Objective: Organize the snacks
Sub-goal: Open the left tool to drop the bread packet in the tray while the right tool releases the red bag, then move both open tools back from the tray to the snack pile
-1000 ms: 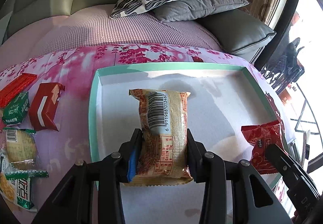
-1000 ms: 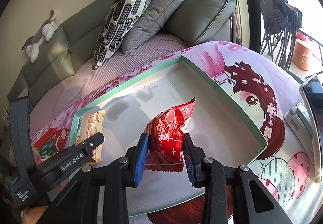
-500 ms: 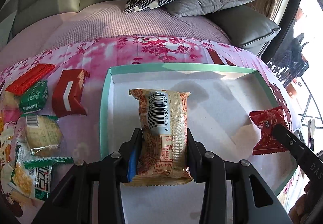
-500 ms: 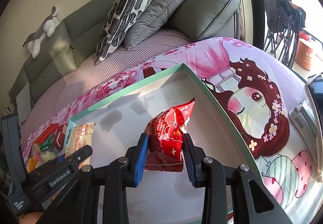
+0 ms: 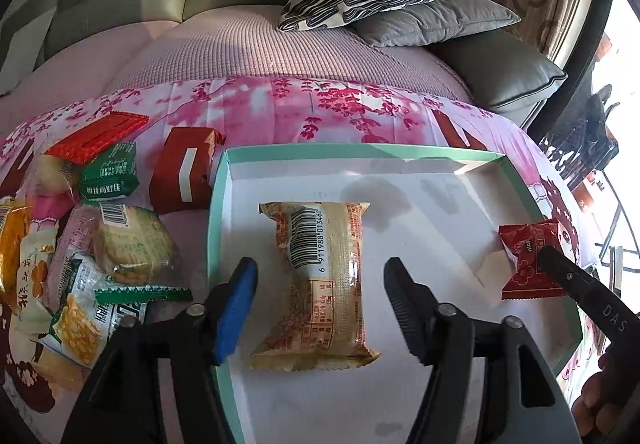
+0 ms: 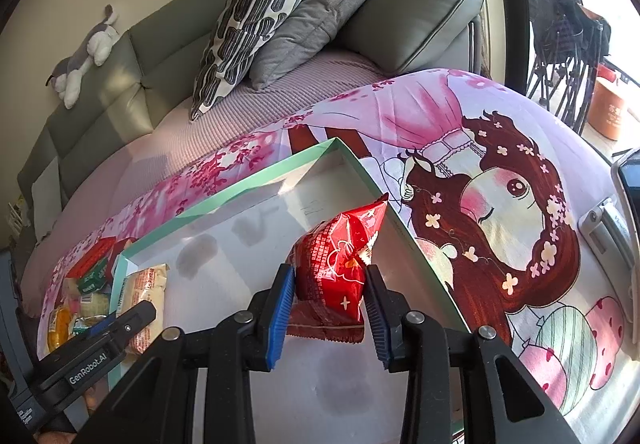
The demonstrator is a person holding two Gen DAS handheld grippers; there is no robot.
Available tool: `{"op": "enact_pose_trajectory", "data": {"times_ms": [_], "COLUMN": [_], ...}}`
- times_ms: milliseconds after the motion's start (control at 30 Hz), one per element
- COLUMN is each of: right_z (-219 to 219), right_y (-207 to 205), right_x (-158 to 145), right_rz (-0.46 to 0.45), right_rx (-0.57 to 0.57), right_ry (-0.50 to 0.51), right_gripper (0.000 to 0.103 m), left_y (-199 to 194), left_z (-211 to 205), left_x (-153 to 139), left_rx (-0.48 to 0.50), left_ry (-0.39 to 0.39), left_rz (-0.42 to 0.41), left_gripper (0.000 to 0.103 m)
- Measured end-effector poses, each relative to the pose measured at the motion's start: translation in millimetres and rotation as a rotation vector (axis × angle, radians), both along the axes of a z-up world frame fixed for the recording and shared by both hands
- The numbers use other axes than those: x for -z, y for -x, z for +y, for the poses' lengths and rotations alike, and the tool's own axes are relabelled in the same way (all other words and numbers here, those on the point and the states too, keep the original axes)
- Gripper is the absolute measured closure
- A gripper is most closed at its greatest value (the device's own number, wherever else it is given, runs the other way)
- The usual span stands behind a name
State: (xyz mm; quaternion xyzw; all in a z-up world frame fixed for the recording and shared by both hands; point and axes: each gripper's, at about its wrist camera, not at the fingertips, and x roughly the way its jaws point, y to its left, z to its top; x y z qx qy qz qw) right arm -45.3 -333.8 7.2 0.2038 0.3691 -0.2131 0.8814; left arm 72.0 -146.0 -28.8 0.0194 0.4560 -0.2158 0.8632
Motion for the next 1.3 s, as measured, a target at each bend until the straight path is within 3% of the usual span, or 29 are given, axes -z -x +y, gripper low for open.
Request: {"op": "enact_pose_trajectory", "data": {"times_ms": [33, 100, 267, 433, 467, 800, 1067, 1300], "right_z": [0, 0, 4, 12, 14, 54, 105, 141], "right_y": [0, 0, -1, -5, -5, -18, -32, -45], "right_x": [0, -1, -4, -4, -4, -15, -26, -14], "right_rz": [0.002, 0.004, 0.006, 0.025, 0.025, -0.009, -0.1, -0.022], "right_rx": [0.004, 0.011, 0.0, -0.028, -0.033, -0.153, -0.306, -0.419], "right_ry": [0.003, 0.011, 0.034, 0.082, 0.093, 0.126, 0.076, 0.05], "right_gripper": [0.061, 0.041, 0.022, 0.008, 0.001, 0.0, 0.0, 0.0], "left_y": [1, 2, 6, 13, 13, 19, 20, 22], "left_z": [-1, 0, 7, 18, 21, 81, 122, 147], "left_x": [-3, -7, -26, -46, -48, -50, -51, -54], "left_rx": [-0.003, -0.013, -0.034, -0.096, -0.111, -0.322, -0.431, -0.479], "left_ry": [-0.007, -0.01, 0.014, -0.014, -0.018, -0.028, -0.147, -0.197], "left_rz": [-0.013, -0.03, -0.079, -0.187, -0.197, -0.19, -0.154, -0.131], "left_gripper": [0.029, 0.024, 0.009, 0.004, 0.004, 0.0, 0.0, 0.0]}}
